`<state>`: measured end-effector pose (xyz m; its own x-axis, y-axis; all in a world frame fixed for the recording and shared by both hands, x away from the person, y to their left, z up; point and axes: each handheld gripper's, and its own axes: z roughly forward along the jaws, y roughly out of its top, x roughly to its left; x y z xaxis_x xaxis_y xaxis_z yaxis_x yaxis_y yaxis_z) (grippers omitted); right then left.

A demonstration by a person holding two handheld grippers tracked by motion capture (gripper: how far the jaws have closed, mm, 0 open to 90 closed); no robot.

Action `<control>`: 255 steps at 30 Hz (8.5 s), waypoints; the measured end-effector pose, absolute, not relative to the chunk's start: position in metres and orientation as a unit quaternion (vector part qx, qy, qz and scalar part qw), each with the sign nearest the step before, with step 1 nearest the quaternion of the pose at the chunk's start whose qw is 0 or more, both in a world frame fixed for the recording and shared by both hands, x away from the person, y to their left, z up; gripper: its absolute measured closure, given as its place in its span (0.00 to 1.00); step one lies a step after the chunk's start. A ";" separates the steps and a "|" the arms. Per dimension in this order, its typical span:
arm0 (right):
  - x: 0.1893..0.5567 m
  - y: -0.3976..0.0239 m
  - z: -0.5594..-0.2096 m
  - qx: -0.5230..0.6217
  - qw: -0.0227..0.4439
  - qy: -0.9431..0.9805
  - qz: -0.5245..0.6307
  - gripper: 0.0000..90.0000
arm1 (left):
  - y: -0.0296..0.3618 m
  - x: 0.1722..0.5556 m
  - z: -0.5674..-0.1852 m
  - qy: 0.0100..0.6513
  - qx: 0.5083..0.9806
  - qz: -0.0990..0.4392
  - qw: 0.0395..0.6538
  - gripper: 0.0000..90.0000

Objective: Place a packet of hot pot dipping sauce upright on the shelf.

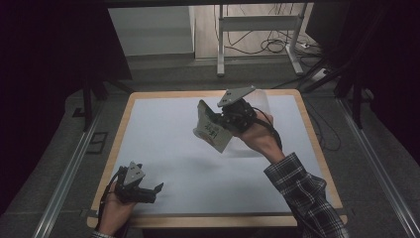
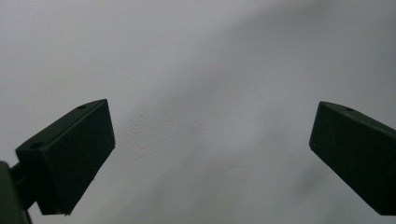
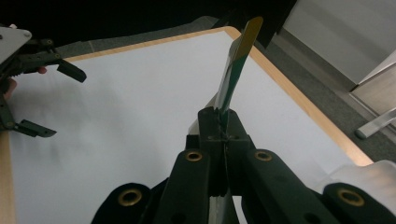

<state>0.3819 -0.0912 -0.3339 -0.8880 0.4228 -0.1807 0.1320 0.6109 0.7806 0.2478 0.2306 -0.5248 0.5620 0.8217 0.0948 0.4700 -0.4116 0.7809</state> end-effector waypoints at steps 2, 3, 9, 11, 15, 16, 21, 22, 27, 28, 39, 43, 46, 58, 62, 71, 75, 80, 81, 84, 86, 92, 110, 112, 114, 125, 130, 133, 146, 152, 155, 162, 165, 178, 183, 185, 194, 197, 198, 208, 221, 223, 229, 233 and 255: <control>0.386 -0.092 -0.331 0.157 0.180 0.879 0.412 0.99 | 0.231 0.248 -0.525 0.402 0.804 0.240 0.368 0.00; 0.387 -0.092 -0.329 0.158 0.179 0.879 0.413 0.99 | 0.231 0.248 -0.525 0.402 0.803 0.239 0.369 0.00; 0.399 -0.096 -0.319 0.163 0.190 0.875 0.413 0.99 | 0.232 0.248 -0.524 0.404 0.799 0.237 0.376 0.00; 0.403 -0.098 -0.316 0.164 0.193 0.875 0.413 0.99 | 0.232 0.248 -0.524 0.404 0.799 0.237 0.376 0.00; 0.410 -0.102 -0.312 0.172 0.202 0.872 0.412 0.99 | 0.232 0.248 -0.524 0.403 0.801 0.238 0.374 0.00; 0.412 -0.104 -0.311 0.171 0.205 0.872 0.411 0.99 | 0.232 0.248 -0.524 0.403 0.801 0.238 0.374 0.00; 0.422 -0.113 -0.309 0.181 0.216 0.871 0.403 0.99 | 0.232 0.248 -0.524 0.402 0.802 0.237 0.371 0.00; 0.422 -0.113 -0.309 0.181 0.216 0.871 0.403 0.99 | 0.232 0.248 -0.525 0.402 0.803 0.237 0.371 0.00; 0.427 -0.121 -0.312 0.192 0.219 0.871 0.396 0.99 | 0.231 0.248 -0.525 0.403 0.803 0.237 0.370 0.00; 0.428 -0.123 -0.313 0.192 0.220 0.871 0.394 0.99 | 0.231 0.248 -0.525 0.403 0.803 0.237 0.370 0.00; 0.431 -0.137 -0.316 0.203 0.223 0.870 0.390 0.99 | 0.231 0.248 -0.525 0.403 0.804 0.236 0.369 0.00; 0.432 -0.142 -0.317 0.207 0.226 0.870 0.386 0.99 | 0.231 0.248 -0.525 0.402 0.805 0.237 0.367 0.00; 0.432 -0.145 -0.317 0.210 0.227 0.870 0.385 0.99 | 0.231 0.248 -0.525 0.403 0.804 0.237 0.367 0.00; 0.431 -0.166 -0.319 0.222 0.234 0.870 0.374 0.99 | 0.231 0.248 -0.525 0.404 0.804 0.236 0.367 0.00; 0.431 -0.173 -0.320 0.226 0.237 0.869 0.371 0.99 | 0.230 0.248 -0.525 0.403 0.806 0.236 0.365 0.00; 0.430 -0.185 -0.329 0.233 0.235 0.872 0.361 0.99 | 0.230 0.248 -0.526 0.403 0.806 0.235 0.363 0.00; 0.430 -0.187 -0.333 0.233 0.231 0.873 0.359 0.99 | 0.230 0.248 -0.526 0.403 0.807 0.234 0.363 0.00; 0.429 -0.188 -0.337 0.229 0.225 0.877 0.359 0.99 | 0.230 0.248 -0.526 0.404 0.806 0.235 0.364 0.00; 0.429 -0.188 -0.338 0.229 0.224 0.877 0.357 0.99 | 0.230 0.248 -0.526 0.403 0.806 0.235 0.364 0.00; 0.429 -0.189 -0.340 0.229 0.220 0.877 0.361 0.99 | 0.229 0.248 -0.526 0.403 0.807 0.235 0.363 0.00; 0.429 -0.190 -0.340 0.230 0.218 0.877 0.362 0.99 | 0.229 0.248 -0.526 0.403 0.807 0.235 0.363 0.00; 0.426 -0.192 -0.340 0.221 0.210 0.881 0.362 0.99 | 0.229 0.248 -0.526 0.402 0.808 0.235 0.361 0.00; 0.437 -0.189 -0.361 0.238 0.196 0.889 0.339 0.99 | 0.229 0.248 -0.526 0.402 0.808 0.236 0.360 0.00; 0.438 -0.189 -0.364 0.240 0.195 0.890 0.336 0.99 | 0.230 0.248 -0.526 0.402 0.808 0.236 0.361 0.00; 0.440 -0.189 -0.367 0.242 0.193 0.890 0.334 0.99 | 0.230 0.248 -0.526 0.402 0.808 0.235 0.361 0.00; 0.446 -0.188 -0.383 0.250 0.182 0.894 0.325 0.98 | 0.230 0.248 -0.526 0.403 0.808 0.234 0.361 0.00; 0.447 -0.191 -0.384 0.257 0.177 0.892 0.326 0.91 | 0.229 0.248 -0.526 0.402 0.808 0.235 0.361 0.00; 0.445 -0.192 -0.385 0.257 0.174 0.892 0.330 0.83 | 0.229 0.248 -0.527 0.402 0.808 0.235 0.360 0.00; 0.442 -0.188 -0.385 0.265 0.167 0.885 0.345 0.43 | 0.229 0.248 -0.527 0.401 0.810 0.234 0.359 0.00; 0.439 -0.187 -0.387 0.265 0.154 0.885 0.351 0.29 | 0.228 0.248 -0.527 0.401 0.810 0.235 0.358 0.00; 0.434 -0.186 -0.388 0.266 0.152 0.885 0.352 0.25 | 0.228 0.248 -0.527 0.400 0.810 0.236 0.358 0.00; 0.427 -0.188 -0.386 0.259 0.150 0.882 0.363 0.18 | 0.228 0.248 -0.526 0.400 0.810 0.237 0.357 0.00; 0.424 -0.188 -0.384 0.259 0.149 0.880 0.369 0.16 | 0.228 0.248 -0.526 0.400 0.810 0.238 0.357 0.00; 0.414 -0.191 -0.385 0.270 0.148 0.872 0.381 0.08 | 0.227 0.248 -0.527 0.399 0.811 0.238 0.356 0.00; 0.408 -0.194 -0.384 0.270 0.151 0.872 0.379 0.07 | 0.227 0.248 -0.527 0.399 0.811 0.238 0.355 0.00; 0.405 -0.196 -0.384 0.270 0.152 0.872 0.379 0.06 | 0.227 0.248 -0.526 0.399 0.811 0.238 0.356 0.00; 0.394 -0.203 -0.384 0.279 0.163 0.866 0.380 0.03 | 0.227 0.248 -0.527 0.399 0.811 0.237 0.355 0.00; 0.391 -0.206 -0.385 0.283 0.161 0.863 0.386 0.02 | 0.227 0.248 -0.527 0.398 0.812 0.237 0.354 0.00; 0.390 -0.207 -0.386 0.283 0.161 0.863 0.387 0.02 | 0.227 0.248 -0.527 0.398 0.812 0.237 0.354 0.00; 0.378 -0.215 -0.392 0.289 0.160 0.856 0.399 0.01 | 0.226 0.248 -0.527 0.398 0.812 0.238 0.354 0.00; 0.363 -0.220 -0.408 0.292 0.163 0.853 0.401 0.01 | 0.226 0.248 -0.526 0.401 0.810 0.232 0.360 0.00; 0.360 -0.221 -0.410 0.291 0.165 0.853 0.399 0.01 | 0.227 0.248 -0.526 0.401 0.810 0.231 0.361 0.00; 0.351 -0.225 -0.415 0.292 0.169 0.855 0.394 0.01 | 0.226 0.248 -0.526 0.401 0.811 0.229 0.360 0.00; 0.345 -0.229 -0.418 0.295 0.168 0.853 0.398 0.01 | 0.226 0.248 -0.526 0.401 0.811 0.226 0.362 0.00; 0.311 -0.247 -0.437 0.309 0.180 0.853 0.381 0.01 | 0.225 0.248 -0.525 0.401 0.811 0.222 0.363 0.01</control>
